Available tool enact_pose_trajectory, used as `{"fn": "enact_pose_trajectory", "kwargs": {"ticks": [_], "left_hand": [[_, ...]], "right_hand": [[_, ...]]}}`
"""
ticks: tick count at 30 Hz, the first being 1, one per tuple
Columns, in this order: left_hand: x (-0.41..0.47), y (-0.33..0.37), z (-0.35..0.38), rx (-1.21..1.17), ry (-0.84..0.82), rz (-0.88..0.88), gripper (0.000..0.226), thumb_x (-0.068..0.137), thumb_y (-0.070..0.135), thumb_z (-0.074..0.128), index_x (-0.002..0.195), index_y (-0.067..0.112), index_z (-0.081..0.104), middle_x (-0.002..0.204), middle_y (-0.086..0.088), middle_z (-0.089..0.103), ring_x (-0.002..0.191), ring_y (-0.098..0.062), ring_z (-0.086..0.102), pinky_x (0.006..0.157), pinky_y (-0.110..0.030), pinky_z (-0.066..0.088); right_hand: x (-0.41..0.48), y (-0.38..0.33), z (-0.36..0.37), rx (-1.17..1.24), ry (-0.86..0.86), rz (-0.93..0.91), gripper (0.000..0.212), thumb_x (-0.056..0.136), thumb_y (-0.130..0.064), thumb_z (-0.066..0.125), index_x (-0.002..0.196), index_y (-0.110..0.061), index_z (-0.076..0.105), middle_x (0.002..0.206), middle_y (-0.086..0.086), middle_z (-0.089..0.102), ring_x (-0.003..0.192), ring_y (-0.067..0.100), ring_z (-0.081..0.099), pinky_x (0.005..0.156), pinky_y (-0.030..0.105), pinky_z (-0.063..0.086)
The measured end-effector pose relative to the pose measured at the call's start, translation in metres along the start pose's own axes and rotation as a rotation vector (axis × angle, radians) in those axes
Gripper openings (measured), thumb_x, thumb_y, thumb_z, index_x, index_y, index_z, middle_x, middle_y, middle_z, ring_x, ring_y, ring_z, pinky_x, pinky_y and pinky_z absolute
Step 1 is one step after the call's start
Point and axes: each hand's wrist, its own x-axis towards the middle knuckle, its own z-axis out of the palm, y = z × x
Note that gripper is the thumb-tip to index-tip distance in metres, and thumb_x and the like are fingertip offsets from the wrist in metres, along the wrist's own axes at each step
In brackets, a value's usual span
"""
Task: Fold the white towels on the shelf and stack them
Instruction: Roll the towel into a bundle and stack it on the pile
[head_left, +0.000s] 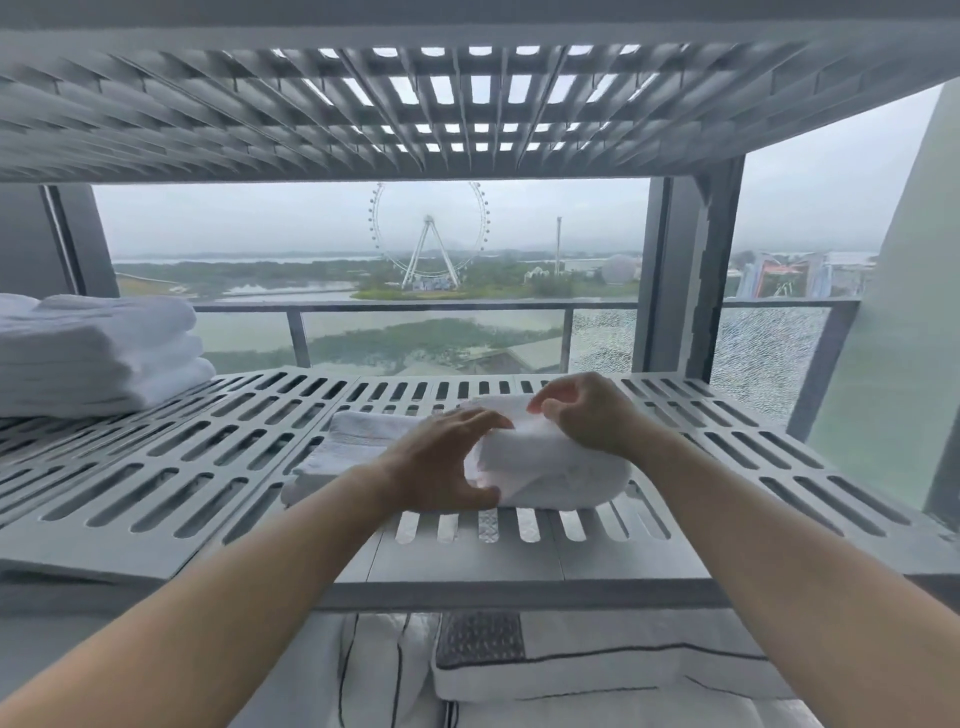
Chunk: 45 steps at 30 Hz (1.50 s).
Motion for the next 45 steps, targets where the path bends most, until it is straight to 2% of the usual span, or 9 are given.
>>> {"fn": "enact_pose_trajectory", "kwargs": {"ticks": [4, 7, 11, 14, 20, 25, 32, 37, 45], "left_hand": [[0.007, 0.007, 0.005, 0.09, -0.034, -0.049, 0.082, 0.06, 0.057, 0.072, 0.128, 0.021, 0.044, 0.119, 0.002, 0.059, 0.1, -0.017, 0.057, 0.084, -0.03, 0.048], [0.012, 0.007, 0.002, 0.075, 0.021, -0.057, 0.052, 0.072, 0.032, 0.071, 0.12, 0.024, 0.053, 0.109, 0.002, 0.066, 0.091, -0.018, 0.062, 0.077, -0.03, 0.051], [0.022, 0.0, -0.012, 0.106, 0.118, -0.076, 0.033, 0.072, 0.012, 0.066, 0.104, 0.02, 0.064, 0.093, -0.003, 0.071, 0.082, -0.025, 0.065, 0.07, -0.03, 0.05], [0.027, -0.008, -0.022, 0.167, 0.134, -0.098, 0.031, 0.074, 0.006, 0.063, 0.103, 0.016, 0.064, 0.096, -0.007, 0.071, 0.087, -0.027, 0.065, 0.073, -0.034, 0.051], [0.011, -0.025, -0.015, 0.265, 0.187, -0.218, 0.025, 0.08, 0.011, 0.059, 0.103, 0.019, 0.066, 0.099, -0.003, 0.071, 0.089, -0.03, 0.065, 0.074, -0.034, 0.048], [0.009, -0.016, 0.001, 0.323, 0.153, -0.158, 0.038, 0.073, 0.028, 0.07, 0.11, 0.023, 0.061, 0.112, 0.002, 0.066, 0.095, -0.026, 0.062, 0.085, -0.033, 0.044], [0.023, -0.005, 0.002, 0.399, 0.185, -0.031, 0.05, 0.075, -0.004, 0.052, 0.117, 0.021, 0.061, 0.109, -0.002, 0.068, 0.093, -0.03, 0.064, 0.079, -0.042, 0.052], [0.035, -0.014, -0.021, 0.453, 0.187, -0.074, 0.049, 0.082, -0.007, 0.047, 0.121, 0.02, 0.057, 0.11, -0.002, 0.066, 0.094, -0.03, 0.065, 0.073, -0.042, 0.054], [0.004, -0.01, 0.0, 0.36, 0.107, -0.234, 0.051, 0.075, 0.003, 0.049, 0.12, 0.024, 0.057, 0.113, 0.004, 0.063, 0.104, -0.025, 0.059, 0.083, -0.036, 0.048]], "right_hand": [[-0.009, 0.013, -0.008, 0.019, 0.018, -0.017, 0.022, 0.09, -0.013, 0.052, 0.092, -0.018, 0.073, 0.104, -0.004, 0.07, 0.092, 0.007, 0.058, 0.08, 0.02, 0.04], [-0.019, 0.023, -0.012, 0.02, 0.012, -0.079, 0.018, 0.089, -0.023, 0.058, 0.099, -0.017, 0.072, 0.106, -0.005, 0.07, 0.093, 0.008, 0.061, 0.084, 0.025, 0.044], [-0.032, 0.033, -0.014, -0.047, -0.027, -0.176, 0.049, 0.069, -0.044, 0.077, 0.112, -0.023, 0.066, 0.106, -0.014, 0.065, 0.093, 0.003, 0.059, 0.084, 0.02, 0.046], [-0.034, 0.041, -0.007, -0.211, -0.001, -0.229, 0.064, 0.063, -0.031, 0.084, 0.12, -0.028, 0.058, 0.102, -0.015, 0.057, 0.09, 0.007, 0.054, 0.069, 0.011, 0.037], [-0.032, 0.053, 0.009, -0.122, 0.077, -0.231, 0.054, 0.076, -0.015, 0.068, 0.128, -0.019, 0.053, 0.128, -0.001, 0.057, 0.117, 0.018, 0.053, 0.096, 0.035, 0.045], [-0.029, 0.05, 0.02, -0.209, 0.113, -0.224, 0.049, 0.078, -0.009, 0.059, 0.127, -0.013, 0.054, 0.125, 0.004, 0.059, 0.114, 0.021, 0.053, 0.088, 0.021, 0.035], [-0.021, 0.045, 0.031, -0.225, 0.294, -0.107, 0.042, 0.075, -0.013, 0.067, 0.116, -0.008, 0.06, 0.108, 0.01, 0.065, 0.098, 0.028, 0.059, 0.071, 0.025, 0.038], [-0.011, 0.047, 0.016, -0.345, 0.402, -0.05, 0.038, 0.076, 0.003, 0.05, 0.108, -0.013, 0.062, 0.095, 0.008, 0.068, 0.089, 0.029, 0.064, 0.07, 0.029, 0.046], [-0.014, 0.058, 0.027, -0.036, 0.405, 0.202, 0.043, 0.078, -0.018, 0.061, 0.12, -0.009, 0.056, 0.109, 0.013, 0.066, 0.102, 0.033, 0.059, 0.076, 0.033, 0.045]]}}
